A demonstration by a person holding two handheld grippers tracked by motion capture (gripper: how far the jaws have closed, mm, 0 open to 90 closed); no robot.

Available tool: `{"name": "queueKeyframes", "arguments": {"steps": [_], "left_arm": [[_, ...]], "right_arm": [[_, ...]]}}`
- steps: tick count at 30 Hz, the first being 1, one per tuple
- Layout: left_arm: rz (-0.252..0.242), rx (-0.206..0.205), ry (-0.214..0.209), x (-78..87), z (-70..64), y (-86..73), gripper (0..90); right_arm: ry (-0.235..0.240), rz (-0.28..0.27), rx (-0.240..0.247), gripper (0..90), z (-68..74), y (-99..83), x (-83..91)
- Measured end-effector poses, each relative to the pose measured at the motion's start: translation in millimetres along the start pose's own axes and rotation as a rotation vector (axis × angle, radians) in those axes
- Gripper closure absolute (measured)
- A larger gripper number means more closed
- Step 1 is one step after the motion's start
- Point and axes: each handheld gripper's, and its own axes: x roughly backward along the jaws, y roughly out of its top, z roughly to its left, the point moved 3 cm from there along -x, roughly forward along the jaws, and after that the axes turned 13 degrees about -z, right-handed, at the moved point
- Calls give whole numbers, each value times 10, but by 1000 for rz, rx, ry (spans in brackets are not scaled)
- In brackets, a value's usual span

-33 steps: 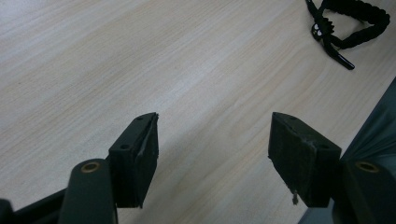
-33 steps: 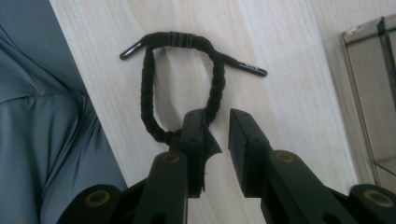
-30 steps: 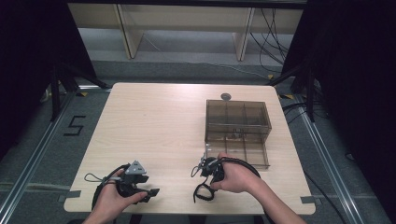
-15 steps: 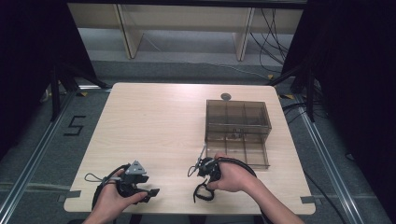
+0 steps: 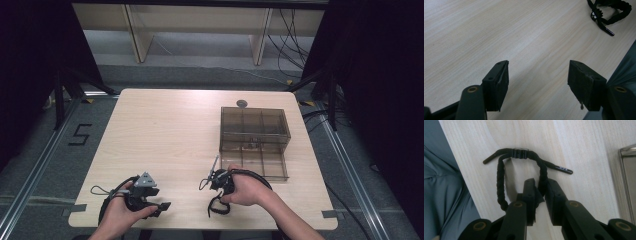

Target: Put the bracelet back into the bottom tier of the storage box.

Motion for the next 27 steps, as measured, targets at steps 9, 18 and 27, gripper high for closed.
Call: {"name": "queueKeyframes", "arguments": {"steps": [9, 18, 27], "left_arm": [[1, 0, -1, -1, -1, 0, 335], [4, -2, -6, 4, -5, -1, 335], [4, -2, -6, 5, -6, 0, 334]], "right_arm": [[-15, 7, -21, 835, 25, 3, -18], [1, 11, -12, 841, 22, -8, -9], [-7, 18, -39, 842, 19, -31, 65]]}}
